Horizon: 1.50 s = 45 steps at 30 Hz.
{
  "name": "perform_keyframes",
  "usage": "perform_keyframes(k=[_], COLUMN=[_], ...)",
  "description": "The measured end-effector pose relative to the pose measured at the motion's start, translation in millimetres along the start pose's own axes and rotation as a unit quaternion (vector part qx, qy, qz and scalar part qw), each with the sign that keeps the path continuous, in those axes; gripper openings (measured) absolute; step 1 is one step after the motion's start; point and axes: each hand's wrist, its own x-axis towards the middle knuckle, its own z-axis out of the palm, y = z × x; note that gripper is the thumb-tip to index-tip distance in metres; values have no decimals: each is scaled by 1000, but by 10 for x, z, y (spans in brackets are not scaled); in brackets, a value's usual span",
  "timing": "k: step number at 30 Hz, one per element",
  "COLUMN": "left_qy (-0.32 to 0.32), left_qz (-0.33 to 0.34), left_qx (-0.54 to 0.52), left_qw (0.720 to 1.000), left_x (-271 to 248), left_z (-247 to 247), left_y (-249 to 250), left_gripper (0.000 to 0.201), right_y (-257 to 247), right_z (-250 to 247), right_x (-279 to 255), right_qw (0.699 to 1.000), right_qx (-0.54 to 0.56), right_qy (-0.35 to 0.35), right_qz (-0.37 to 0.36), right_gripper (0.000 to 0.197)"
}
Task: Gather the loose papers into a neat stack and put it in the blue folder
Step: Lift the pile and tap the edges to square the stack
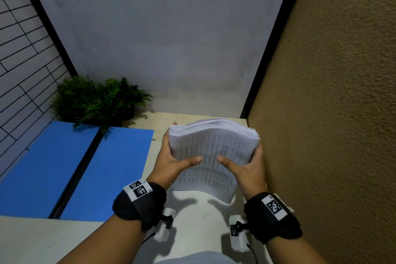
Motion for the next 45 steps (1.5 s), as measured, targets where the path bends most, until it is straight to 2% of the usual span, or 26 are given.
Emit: perform_keyframes(k=[2, 5, 8, 9, 12, 14, 17, 20, 23, 24, 27, 29, 31, 32, 34, 37, 40, 41, 43, 45], left_qy=[-1, 21, 79, 108, 200, 213, 195, 159, 125, 116, 97, 90, 87, 87, 87, 72, 48, 36, 11, 2], left_qz=[15, 27, 53, 61, 69, 60, 58, 58, 56, 51, 45, 54, 50, 45, 43, 45, 25, 14, 2, -15], left_qx=[8, -19, -9, 4, 39, 41, 29, 14, 13, 14, 23, 29, 27, 31, 51, 66, 26, 8, -20, -44], left_qw=[1000, 999, 995, 992, 977, 974, 979, 986, 991, 992, 994, 994, 995, 995, 994, 994, 998, 999, 1000, 999], left_x=[7, 6, 21, 37, 113, 163, 180, 143, 138, 147, 158, 166, 175, 181, 185, 198, 205, 204, 184, 164], left_z=[12, 52, 120, 146, 197, 205, 190, 160, 121, 109, 88, 84, 71, 69, 71, 99, 73, 43, -40, -137], left_y=[3, 34, 161, 210, 326, 344, 315, 256, 186, 172, 151, 132, 114, 105, 101, 119, 167, 176, 175, 152], left_gripper=[109, 87, 61, 55, 25, 13, 24, 52, 70, 74, 80, 82, 79, 73, 51, 20, 22, 23, 25, 36], right_y=[-39, -112, -193, -197, -197, -187, -158, -152, -169, -159, -130, -141, -131, -124, -98, -83, 2, 72, 230, 369], right_z=[26, 50, 109, 118, 108, 103, 113, 81, 90, 88, 89, 116, 125, 122, 102, 112, 7, -52, -152, -199], right_x=[-11, -13, -28, -12, 45, 56, 39, 69, 44, 41, 63, 43, 45, 68, 105, 47, 75, 121, 194, 211], right_qw=[999, 994, 962, 955, 962, 963, 955, 970, 965, 965, 974, 968, 962, 966, 974, 983, 994, 997, 993, 984], right_qx=[-17, -64, -211, -236, -230, -232, -253, -215, -224, -224, -192, -212, -226, -217, -189, -147, -59, -25, 11, -41], right_qy=[-3, 37, 13, 11, 63, 81, 40, 66, 39, 38, 80, 53, 31, 44, 69, 52, 89, 71, -7, -51], right_qz=[-32, -84, -172, -181, -131, -110, -151, -96, -128, -134, -90, -121, -149, -134, -102, -96, -22, 23, 119, 168], right_gripper=[109, 105, 78, 69, 53, 47, 40, 44, 42, 40, 42, 42, 43, 44, 48, 60, 86, 89, 84, 72])
